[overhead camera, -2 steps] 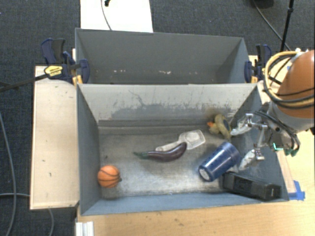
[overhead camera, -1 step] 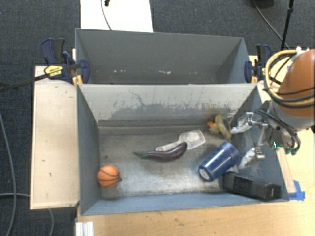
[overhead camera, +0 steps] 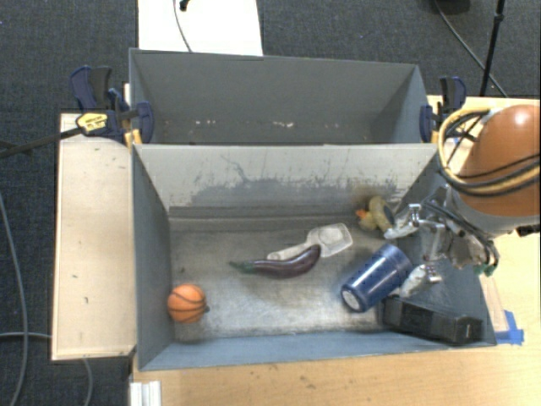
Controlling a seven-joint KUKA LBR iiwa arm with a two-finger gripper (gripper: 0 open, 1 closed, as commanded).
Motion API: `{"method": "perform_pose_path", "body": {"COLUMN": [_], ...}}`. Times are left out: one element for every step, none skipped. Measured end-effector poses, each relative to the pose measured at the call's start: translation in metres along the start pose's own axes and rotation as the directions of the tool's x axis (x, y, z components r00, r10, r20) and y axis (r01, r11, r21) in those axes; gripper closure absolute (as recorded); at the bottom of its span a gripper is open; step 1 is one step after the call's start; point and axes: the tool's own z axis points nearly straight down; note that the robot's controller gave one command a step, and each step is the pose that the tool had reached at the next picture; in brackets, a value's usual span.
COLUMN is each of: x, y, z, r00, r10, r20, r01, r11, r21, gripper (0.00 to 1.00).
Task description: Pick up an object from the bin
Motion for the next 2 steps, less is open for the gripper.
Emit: {"method": "perform_pose_path", "body": {"x": [-0.019,-0.016], "y": [-0.020,-0.012], "z": [0.048,0.113], "r00": [0.990,0.997], "r10": [-0.140,-0.040], "r20": [-0.006,0.068], "r01": [0.140,0.039], "r11": [0.990,0.999], "r21": [-0.003,0.016], "gripper": [0.00,1.00]}}
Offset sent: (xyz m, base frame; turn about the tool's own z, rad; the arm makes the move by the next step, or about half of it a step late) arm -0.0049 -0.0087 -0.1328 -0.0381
